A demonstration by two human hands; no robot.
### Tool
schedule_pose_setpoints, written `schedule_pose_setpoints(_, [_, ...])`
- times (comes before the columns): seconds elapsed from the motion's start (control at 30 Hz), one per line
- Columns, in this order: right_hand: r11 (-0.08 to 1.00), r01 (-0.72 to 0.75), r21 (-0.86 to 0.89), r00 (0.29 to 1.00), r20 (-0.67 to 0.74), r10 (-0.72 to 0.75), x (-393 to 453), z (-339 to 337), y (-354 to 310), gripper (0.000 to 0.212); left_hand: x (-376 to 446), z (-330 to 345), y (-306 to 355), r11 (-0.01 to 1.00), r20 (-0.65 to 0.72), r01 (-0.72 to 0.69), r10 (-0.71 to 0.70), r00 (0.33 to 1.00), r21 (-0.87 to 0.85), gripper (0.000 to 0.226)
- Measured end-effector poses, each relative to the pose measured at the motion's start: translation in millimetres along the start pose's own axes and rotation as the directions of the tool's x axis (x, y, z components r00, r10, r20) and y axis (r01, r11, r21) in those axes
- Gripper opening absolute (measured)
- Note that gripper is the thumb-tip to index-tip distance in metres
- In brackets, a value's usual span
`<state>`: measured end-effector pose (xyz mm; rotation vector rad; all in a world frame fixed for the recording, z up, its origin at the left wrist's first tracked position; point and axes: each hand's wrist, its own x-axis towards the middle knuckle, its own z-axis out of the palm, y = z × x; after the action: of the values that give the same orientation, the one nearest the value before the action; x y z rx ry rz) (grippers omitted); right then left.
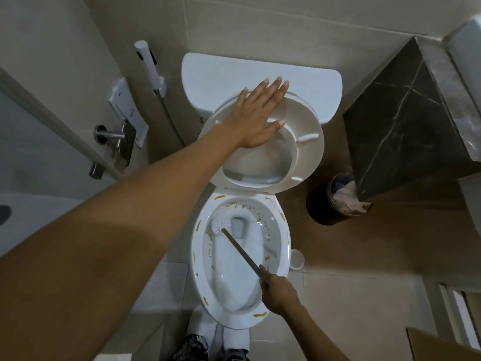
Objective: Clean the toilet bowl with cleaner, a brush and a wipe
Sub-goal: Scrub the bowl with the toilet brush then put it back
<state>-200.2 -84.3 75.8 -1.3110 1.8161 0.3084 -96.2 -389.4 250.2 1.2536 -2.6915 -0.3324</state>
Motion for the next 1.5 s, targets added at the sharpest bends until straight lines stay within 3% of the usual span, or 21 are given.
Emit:
schedule_pose_setpoints(0.17, [0.995, 0.096, -0.013, 0.995, -0.015, -0.096, 7.7, 12.0, 3.8, 0.047, 0.9, 3.6, 2.9, 1.000, -0.015, 0.022, -0.022, 1.000, -0.004, 0.069])
schedule_pose_setpoints(0.5, [0.993, 0.087, 0.079, 0.996, 0.003, -0.088, 28.4, 29.2, 16.1, 0.044, -0.8, 6.5, 4.9, 0.998, -0.061, 0.055, -0.054, 0.997, 0.011, 0.070])
schedule_pose_setpoints(0.7, [0.988, 0.156, 0.012, 0.986, 0.061, -0.156, 15.1, 42.3, 34.7, 0.044, 0.5, 12.1, 5.5, 0.998, -0.095, 0.055, -0.052, 0.994, 0.038, 0.072])
schedule_pose_setpoints(0.93, [0.990, 0.120, 0.076, 0.993, -0.002, -0.120, 48.7, 30.6, 20.0, 0.038, 0.3, 11.4, 4.6, 0.999, -0.091, 0.044, -0.042, 0.995, 0.030, 0.072])
schedule_pose_setpoints(1.1, [0.990, 0.124, 0.066, 0.990, 0.060, -0.128, 16.0, 46.0, 33.7, 0.043, 2.5, 11.2, 1.8, 0.999, -0.087, 0.036, -0.034, 0.996, 0.021, 0.072])
schedule_pose_setpoints(1.5, [0.993, 0.064, 0.098, 0.998, -0.002, -0.064, 25.9, 60.8, 28.5, 0.039, 2.5, 9.1, -0.4, 0.999, -0.063, 0.012, -0.009, 0.998, 0.039, 0.073])
